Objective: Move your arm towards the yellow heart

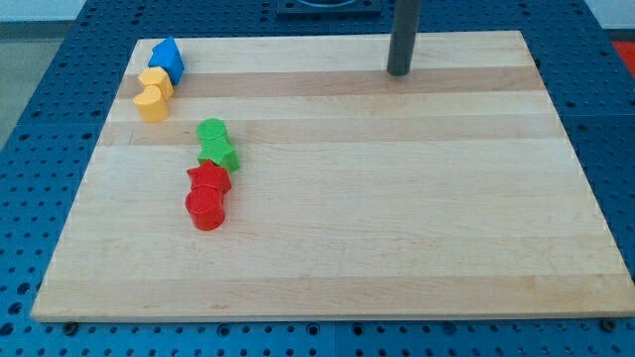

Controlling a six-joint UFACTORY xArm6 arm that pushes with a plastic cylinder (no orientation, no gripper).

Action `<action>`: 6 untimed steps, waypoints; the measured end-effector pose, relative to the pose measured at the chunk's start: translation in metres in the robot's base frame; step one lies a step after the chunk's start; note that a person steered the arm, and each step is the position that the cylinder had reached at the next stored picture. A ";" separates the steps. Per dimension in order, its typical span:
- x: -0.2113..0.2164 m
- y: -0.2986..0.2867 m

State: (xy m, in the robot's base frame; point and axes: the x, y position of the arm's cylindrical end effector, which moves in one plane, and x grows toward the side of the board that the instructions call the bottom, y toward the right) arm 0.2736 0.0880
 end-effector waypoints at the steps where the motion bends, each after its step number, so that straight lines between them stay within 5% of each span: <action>1: 0.007 -0.029; 6: 0.057 -0.177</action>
State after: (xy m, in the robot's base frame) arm 0.3302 -0.0892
